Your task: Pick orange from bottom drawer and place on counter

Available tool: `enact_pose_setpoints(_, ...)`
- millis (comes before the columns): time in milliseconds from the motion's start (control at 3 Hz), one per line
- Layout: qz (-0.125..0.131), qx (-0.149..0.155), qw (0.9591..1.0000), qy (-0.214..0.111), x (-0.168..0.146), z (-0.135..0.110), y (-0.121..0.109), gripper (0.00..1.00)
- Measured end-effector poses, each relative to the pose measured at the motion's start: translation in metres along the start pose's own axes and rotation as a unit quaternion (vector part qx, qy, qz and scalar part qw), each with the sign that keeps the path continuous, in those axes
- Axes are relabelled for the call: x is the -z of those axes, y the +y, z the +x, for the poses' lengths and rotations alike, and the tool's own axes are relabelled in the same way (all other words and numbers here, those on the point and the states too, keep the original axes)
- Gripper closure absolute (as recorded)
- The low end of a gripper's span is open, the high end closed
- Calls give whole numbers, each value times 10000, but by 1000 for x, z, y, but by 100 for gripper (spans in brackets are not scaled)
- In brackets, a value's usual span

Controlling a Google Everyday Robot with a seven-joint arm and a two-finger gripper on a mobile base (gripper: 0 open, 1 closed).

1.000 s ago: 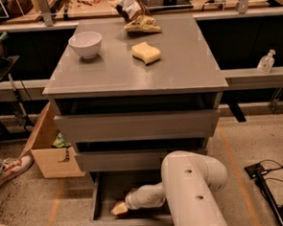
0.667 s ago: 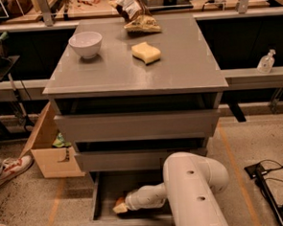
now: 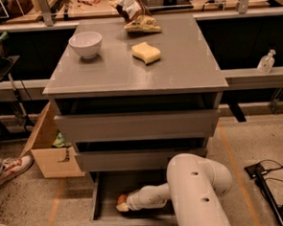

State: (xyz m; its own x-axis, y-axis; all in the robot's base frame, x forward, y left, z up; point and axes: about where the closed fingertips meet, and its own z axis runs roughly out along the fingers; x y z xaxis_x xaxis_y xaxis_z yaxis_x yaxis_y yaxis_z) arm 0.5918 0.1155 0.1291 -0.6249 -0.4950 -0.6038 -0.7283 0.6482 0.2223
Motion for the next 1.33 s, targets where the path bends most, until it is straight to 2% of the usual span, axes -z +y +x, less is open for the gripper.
enact_pose_setpoints(333, -188, 91, 9994, -271, 12, -10, 3, 100)
enact_pose_setpoints(667, -491, 253, 9960, -696, 37, -23, 4, 100)
enact_pose_setpoints(1000, -851, 349, 9898, -1086, 69, -32, 1, 100)
enact_pose_setpoints(1333, -1015, 414, 9883, -1064, 73, -30, 9, 100)
